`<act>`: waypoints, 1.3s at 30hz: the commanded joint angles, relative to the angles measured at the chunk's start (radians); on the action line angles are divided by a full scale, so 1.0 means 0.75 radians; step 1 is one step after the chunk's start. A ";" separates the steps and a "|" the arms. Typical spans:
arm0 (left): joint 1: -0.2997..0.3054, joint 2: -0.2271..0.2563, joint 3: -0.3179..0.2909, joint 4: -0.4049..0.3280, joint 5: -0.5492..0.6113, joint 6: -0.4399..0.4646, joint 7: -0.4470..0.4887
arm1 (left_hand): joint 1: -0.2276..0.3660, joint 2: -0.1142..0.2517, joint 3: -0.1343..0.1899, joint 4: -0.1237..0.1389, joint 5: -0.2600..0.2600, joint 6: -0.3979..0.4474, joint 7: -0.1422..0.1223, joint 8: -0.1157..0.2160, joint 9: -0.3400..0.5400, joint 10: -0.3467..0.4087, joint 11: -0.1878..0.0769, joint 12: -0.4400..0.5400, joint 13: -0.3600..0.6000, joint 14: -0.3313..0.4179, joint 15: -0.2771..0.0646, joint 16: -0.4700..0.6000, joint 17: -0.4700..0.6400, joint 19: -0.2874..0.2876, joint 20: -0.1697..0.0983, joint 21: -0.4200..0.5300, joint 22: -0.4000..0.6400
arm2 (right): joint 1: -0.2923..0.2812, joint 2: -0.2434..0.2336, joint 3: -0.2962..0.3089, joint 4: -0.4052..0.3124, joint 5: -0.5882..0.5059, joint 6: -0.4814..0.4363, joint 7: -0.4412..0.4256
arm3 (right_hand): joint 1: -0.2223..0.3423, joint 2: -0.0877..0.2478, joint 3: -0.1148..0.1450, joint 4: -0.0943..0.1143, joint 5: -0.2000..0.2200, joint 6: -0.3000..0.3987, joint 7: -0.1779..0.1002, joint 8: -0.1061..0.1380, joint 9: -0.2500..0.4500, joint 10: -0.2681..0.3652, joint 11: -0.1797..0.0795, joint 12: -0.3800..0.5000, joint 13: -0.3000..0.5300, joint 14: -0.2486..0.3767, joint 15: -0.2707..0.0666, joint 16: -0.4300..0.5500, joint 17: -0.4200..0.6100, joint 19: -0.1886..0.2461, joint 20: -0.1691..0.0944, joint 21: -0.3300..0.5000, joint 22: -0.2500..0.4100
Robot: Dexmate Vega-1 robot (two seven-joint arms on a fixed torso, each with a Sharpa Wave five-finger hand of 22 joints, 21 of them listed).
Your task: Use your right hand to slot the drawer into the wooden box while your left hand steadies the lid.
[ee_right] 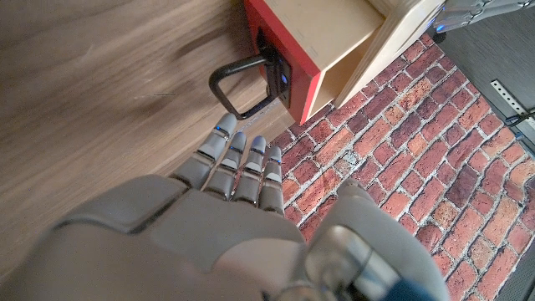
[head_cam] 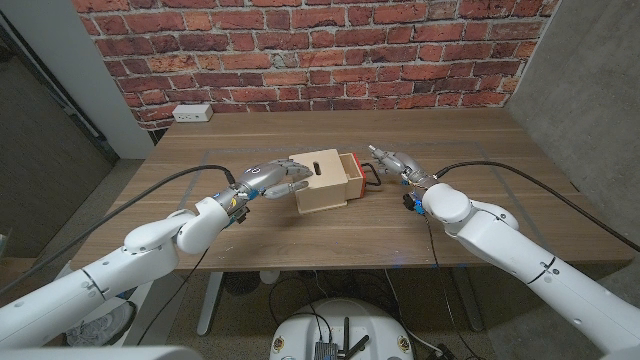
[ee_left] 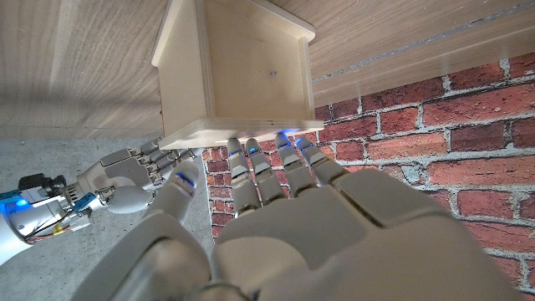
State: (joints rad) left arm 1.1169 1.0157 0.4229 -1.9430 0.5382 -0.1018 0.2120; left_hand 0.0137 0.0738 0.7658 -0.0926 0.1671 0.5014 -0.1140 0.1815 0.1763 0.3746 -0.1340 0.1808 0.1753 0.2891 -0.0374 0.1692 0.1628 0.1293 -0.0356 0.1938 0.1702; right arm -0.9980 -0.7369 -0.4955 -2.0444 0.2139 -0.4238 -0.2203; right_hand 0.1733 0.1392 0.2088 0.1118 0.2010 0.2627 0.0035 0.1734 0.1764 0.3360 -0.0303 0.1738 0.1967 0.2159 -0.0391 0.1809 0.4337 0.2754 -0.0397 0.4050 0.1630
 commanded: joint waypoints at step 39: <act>-0.038 -0.017 0.029 0.007 0.003 0.003 -0.033 | 0.000 0.046 0.008 -0.008 0.006 0.015 -0.001 0.010 0.003 0.019 0.001 0.011 0.003 0.028 -0.226 0.010 0.003 0.007 -0.213 -0.004 0.002 | 0.090 -0.011 -0.110 0.210 0.093 0.376 0.220 | -0.149 0.008 0.002 0.060 0.023 -0.065 -0.013 0.020 0.001 -0.056 -0.027 0.021 -0.015 -0.058 -0.049 0.029 -0.070 -0.074 -0.080 -0.118 0.007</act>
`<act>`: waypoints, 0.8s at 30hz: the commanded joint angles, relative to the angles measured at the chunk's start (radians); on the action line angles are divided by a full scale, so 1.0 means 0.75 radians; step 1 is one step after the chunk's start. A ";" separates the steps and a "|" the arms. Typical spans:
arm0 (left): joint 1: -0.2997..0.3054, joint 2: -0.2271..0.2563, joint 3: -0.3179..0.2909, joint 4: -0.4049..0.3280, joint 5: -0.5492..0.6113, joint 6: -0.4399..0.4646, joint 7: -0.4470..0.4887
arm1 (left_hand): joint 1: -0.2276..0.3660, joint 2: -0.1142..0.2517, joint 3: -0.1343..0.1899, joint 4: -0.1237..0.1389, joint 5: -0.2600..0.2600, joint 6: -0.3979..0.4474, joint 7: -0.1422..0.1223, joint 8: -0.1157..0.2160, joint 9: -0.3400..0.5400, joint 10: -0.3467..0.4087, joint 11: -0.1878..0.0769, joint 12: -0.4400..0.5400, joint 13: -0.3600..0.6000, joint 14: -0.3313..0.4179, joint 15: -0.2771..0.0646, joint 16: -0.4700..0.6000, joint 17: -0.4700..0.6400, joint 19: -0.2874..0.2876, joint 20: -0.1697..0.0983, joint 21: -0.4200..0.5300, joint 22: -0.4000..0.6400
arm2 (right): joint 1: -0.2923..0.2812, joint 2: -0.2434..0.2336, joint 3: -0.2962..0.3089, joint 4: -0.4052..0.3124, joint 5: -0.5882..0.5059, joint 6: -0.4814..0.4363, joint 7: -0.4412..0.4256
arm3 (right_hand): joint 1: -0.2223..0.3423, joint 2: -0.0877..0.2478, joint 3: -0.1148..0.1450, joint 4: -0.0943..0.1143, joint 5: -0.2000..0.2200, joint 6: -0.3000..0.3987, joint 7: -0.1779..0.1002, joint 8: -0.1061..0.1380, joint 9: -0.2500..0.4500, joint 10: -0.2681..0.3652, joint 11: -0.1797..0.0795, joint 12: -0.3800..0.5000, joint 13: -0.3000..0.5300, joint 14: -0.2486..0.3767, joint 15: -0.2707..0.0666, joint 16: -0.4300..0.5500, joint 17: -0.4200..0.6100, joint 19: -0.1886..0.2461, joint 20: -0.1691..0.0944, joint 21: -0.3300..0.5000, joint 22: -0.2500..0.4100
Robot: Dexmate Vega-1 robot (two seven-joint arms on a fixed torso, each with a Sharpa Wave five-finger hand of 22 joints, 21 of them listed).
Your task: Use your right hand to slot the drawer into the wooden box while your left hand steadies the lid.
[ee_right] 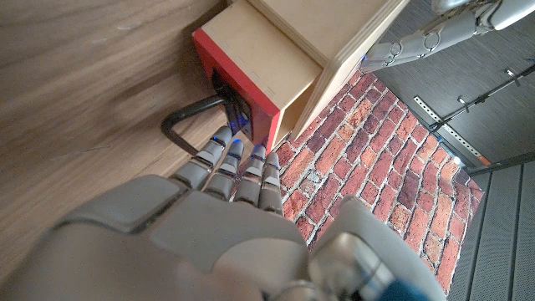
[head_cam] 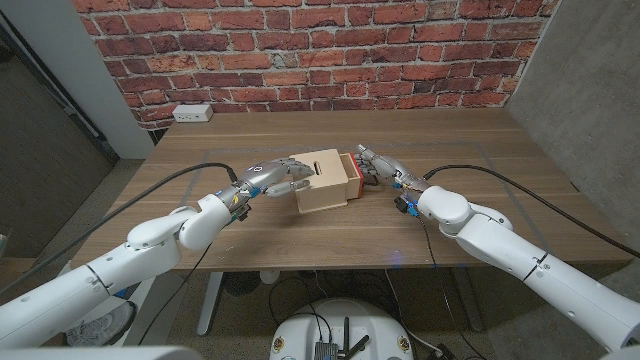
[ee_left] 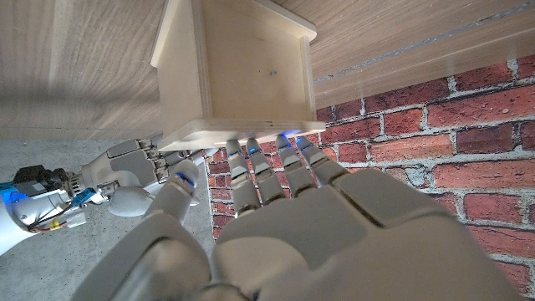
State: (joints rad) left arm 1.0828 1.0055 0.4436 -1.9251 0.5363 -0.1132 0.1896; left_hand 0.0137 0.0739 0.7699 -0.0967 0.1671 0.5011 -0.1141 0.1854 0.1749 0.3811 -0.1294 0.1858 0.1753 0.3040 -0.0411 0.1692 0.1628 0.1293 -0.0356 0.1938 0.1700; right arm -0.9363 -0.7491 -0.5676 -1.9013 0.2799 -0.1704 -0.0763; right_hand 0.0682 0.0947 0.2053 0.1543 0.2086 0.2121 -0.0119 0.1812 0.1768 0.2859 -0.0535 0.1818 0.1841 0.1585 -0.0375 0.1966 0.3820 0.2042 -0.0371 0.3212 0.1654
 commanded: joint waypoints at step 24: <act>0.000 -0.010 0.015 -0.015 0.018 0.009 0.000 | -0.001 0.048 0.005 -0.002 0.007 0.015 0.000 0.003 0.005 0.009 -0.002 0.003 0.003 0.007 -0.217 0.007 0.003 0.009 -0.213 -0.004 0.002 | 0.016 0.035 -0.018 0.053 0.011 0.116 0.050 | -0.012 0.061 0.035 -0.015 0.020 -0.074 -0.007 -0.005 0.001 -0.023 0.004 0.003 0.003 0.126 -0.030 0.038 -0.043 0.115 -0.070 -0.013 0.005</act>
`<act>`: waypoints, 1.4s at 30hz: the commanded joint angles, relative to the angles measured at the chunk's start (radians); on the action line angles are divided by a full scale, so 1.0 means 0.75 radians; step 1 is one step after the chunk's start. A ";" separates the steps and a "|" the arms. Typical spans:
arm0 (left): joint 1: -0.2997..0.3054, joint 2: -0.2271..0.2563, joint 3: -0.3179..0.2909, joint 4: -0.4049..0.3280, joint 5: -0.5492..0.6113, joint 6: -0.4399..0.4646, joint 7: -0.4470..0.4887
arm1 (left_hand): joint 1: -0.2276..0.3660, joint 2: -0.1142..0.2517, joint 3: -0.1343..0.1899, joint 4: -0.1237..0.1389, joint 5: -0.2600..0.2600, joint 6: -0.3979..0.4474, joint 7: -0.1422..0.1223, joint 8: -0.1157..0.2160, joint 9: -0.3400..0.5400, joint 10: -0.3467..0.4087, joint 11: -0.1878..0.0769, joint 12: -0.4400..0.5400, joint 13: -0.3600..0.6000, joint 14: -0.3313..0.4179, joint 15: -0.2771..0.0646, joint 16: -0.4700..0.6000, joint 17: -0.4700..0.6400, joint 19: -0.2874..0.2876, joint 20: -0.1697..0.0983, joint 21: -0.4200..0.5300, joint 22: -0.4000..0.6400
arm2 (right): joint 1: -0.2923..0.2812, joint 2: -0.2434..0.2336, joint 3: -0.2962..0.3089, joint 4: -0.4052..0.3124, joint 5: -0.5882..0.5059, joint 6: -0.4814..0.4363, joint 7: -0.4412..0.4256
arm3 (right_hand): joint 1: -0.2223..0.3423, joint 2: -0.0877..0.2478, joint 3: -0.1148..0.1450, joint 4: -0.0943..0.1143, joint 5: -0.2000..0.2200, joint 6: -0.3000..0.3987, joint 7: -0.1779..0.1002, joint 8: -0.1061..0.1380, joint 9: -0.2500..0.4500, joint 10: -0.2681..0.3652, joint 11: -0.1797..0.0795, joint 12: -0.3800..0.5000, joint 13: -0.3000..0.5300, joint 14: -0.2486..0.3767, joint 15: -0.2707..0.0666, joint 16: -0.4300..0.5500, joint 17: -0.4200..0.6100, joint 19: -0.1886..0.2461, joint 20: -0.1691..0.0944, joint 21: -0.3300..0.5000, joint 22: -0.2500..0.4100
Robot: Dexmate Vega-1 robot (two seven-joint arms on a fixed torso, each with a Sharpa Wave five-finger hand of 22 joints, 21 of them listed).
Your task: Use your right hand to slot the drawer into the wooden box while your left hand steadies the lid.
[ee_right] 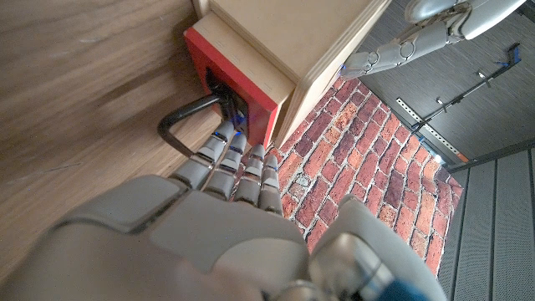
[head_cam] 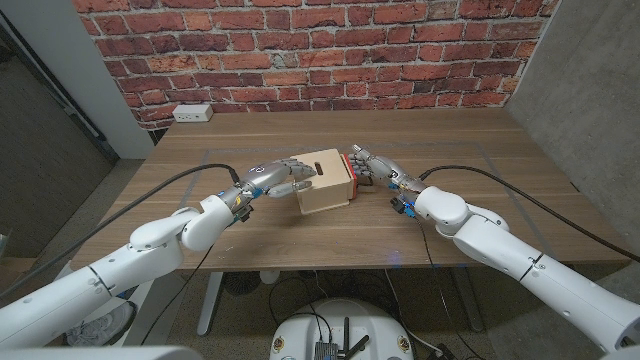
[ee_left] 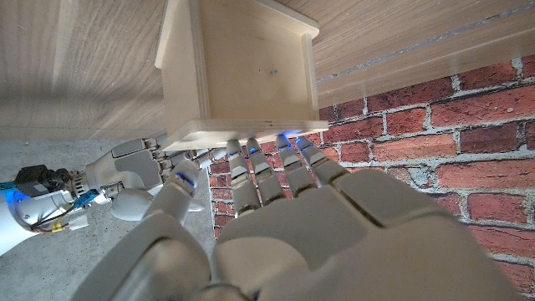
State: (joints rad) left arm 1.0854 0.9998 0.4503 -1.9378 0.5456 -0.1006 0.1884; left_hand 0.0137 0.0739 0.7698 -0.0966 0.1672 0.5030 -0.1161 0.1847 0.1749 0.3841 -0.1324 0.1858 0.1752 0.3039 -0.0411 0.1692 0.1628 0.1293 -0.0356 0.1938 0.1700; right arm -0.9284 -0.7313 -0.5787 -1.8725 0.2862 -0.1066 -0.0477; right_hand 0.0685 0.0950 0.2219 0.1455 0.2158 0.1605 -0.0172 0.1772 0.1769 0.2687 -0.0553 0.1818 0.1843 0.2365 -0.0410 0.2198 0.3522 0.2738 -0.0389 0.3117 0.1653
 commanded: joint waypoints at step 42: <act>0.023 0.010 -0.004 -0.017 0.015 -0.008 0.013 | 0.000 0.051 0.010 -0.003 0.007 0.015 0.002 0.004 0.006 0.008 0.000 0.003 0.003 0.009 -0.215 0.007 0.003 0.009 -0.211 -0.004 0.002 | 0.010 0.049 -0.029 0.034 0.041 0.086 0.071 | -0.008 0.049 0.041 -0.029 0.009 -0.030 0.030 0.014 0.001 0.060 0.064 0.025 0.013 0.097 0.005 0.030 -0.023 0.121 -0.058 -0.016 0.006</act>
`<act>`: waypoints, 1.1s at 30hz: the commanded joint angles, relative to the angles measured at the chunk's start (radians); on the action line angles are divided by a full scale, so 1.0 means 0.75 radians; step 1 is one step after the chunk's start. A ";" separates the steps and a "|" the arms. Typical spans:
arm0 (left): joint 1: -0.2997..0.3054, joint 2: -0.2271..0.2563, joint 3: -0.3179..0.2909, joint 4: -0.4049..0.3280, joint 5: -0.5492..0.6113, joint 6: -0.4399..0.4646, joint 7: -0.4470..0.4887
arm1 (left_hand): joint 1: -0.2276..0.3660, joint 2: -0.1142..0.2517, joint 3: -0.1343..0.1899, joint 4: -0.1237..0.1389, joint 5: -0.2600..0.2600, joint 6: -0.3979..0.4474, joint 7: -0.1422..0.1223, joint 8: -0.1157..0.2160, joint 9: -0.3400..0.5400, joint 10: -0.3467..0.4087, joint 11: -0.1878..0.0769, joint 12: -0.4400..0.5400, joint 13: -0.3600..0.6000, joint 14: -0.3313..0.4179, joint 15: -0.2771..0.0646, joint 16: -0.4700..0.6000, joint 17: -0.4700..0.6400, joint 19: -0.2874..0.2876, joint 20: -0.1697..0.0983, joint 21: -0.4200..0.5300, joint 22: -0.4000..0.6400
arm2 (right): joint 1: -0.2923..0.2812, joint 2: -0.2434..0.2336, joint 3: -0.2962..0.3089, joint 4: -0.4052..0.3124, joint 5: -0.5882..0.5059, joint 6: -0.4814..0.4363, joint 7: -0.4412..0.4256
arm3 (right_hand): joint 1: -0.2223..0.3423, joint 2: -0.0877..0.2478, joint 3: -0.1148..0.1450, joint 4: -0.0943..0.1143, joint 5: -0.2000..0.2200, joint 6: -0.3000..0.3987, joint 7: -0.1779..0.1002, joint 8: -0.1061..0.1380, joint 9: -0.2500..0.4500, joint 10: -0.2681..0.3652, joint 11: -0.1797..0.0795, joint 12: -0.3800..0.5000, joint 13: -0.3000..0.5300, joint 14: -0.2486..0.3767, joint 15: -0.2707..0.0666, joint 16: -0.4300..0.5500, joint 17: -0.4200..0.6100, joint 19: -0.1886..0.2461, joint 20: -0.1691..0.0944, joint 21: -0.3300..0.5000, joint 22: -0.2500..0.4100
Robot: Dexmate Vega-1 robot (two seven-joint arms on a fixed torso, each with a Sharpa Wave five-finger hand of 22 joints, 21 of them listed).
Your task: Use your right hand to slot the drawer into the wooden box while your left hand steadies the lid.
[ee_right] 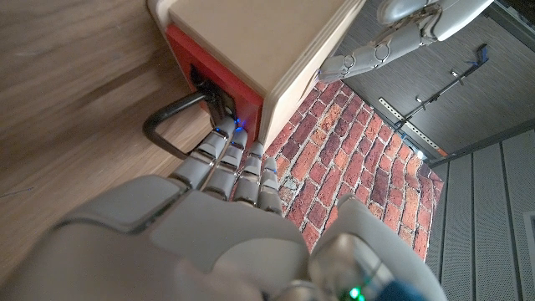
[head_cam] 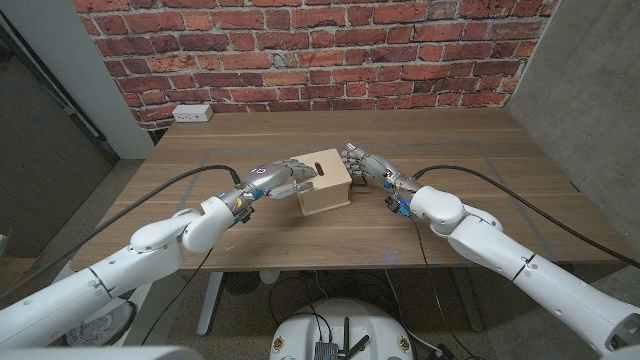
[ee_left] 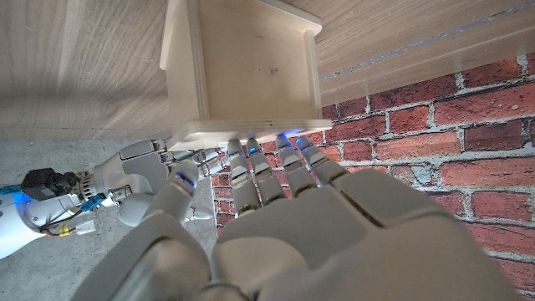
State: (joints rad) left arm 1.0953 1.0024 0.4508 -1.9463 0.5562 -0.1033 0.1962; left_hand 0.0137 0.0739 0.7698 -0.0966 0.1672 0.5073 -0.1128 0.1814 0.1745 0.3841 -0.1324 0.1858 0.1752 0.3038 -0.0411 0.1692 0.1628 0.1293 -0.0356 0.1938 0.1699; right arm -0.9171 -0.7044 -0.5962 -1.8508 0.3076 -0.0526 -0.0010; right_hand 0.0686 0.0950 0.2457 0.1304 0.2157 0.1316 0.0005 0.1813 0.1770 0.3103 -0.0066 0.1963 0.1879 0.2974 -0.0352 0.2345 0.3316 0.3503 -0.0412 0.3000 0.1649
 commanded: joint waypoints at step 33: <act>-0.014 0.002 0.000 0.000 0.007 -0.001 -0.018 | -0.001 0.051 0.013 -0.002 0.006 0.011 -0.003 0.009 0.006 0.010 0.000 0.004 0.003 0.012 -0.214 0.007 0.003 0.011 -0.211 -0.004 0.002 | -0.035 -0.043 0.070 -0.015 -0.026 -0.009 -0.085 | 0.013 0.051 0.026 -0.043 0.006 0.033 0.006 0.016 0.001 -0.006 0.007 0.002 0.012 -0.019 0.015 0.008 0.018 0.030 -0.033 -0.026 0.009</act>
State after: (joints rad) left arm 1.0965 1.0050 0.4469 -1.9516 0.5600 -0.0991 0.1914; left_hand 0.0137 0.0739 0.7727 -0.0995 0.1671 0.5124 -0.1182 0.1831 0.1749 0.3840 -0.1324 0.1858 0.1753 0.3038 -0.0411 0.1692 0.1628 0.1293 -0.0356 0.1938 0.1699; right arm -0.9334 -0.7230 -0.5660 -1.8605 0.2889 -0.0569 -0.0468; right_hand 0.0686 0.0950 0.2612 0.1028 0.2157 0.1497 0.0003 0.1890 0.1770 0.3087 -0.0053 0.1935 0.1952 0.2860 -0.0264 0.2440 0.3415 0.3627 -0.0430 0.2846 0.1701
